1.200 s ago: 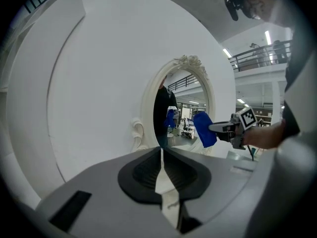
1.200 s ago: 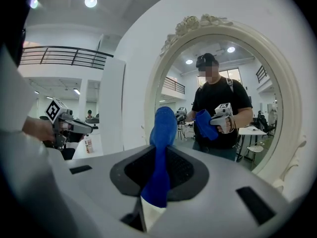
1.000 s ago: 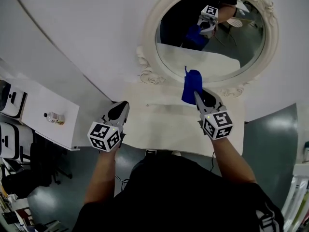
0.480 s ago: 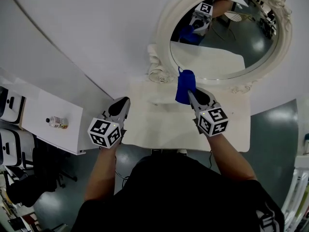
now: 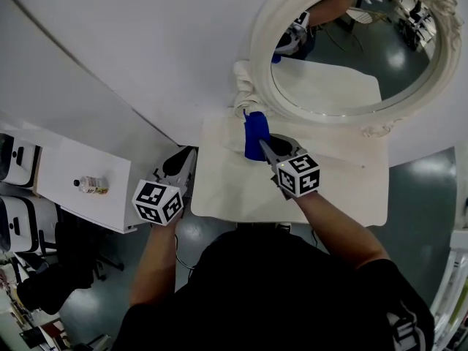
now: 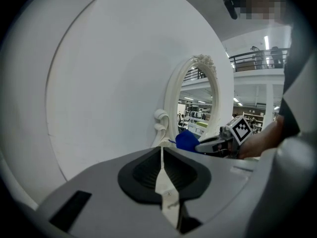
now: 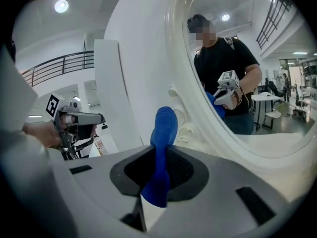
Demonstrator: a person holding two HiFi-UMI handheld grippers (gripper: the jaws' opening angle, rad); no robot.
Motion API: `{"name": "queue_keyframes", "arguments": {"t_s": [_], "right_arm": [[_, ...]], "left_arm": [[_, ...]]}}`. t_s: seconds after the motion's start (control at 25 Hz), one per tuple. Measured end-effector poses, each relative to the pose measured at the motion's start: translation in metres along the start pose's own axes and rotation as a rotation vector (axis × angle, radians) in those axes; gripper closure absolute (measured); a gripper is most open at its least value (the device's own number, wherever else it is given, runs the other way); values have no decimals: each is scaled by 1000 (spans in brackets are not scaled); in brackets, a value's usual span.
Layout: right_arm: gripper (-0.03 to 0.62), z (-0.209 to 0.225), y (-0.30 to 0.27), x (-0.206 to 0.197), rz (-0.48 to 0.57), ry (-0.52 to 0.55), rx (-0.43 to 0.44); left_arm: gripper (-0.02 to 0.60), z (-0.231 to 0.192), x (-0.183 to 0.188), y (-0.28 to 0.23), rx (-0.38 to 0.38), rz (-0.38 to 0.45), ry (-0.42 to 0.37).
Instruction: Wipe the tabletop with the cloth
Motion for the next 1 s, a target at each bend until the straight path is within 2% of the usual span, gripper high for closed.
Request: {"name": "queue_keyframes", "arguments": {"t_s": [0.2, 0.52, 0.72, 1.0], "right_arm": [[545, -12, -42, -34, -87, -33, 57], [545, -34, -109, -101, -252, -147, 139], [545, -54, -138, -146, -359, -164, 181], [545, -69, -174, -183, -422, -231, 237]], "left_arm": [[557, -9, -11, 3, 19, -27, -17], [557, -25, -28, 6, 30, -65, -17], [557, -29, -35, 5, 18, -95, -26], [557, -32, -51, 5, 0, -143, -30]]}}
Point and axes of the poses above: the fingertips, and each gripper's own axes: y backward along the fingers, z to its right, x out of its top, the point moved 4 cm from there along y, backward along the fingers, and after that the axes turned 4 degrees about x, right-handed, at the moved point
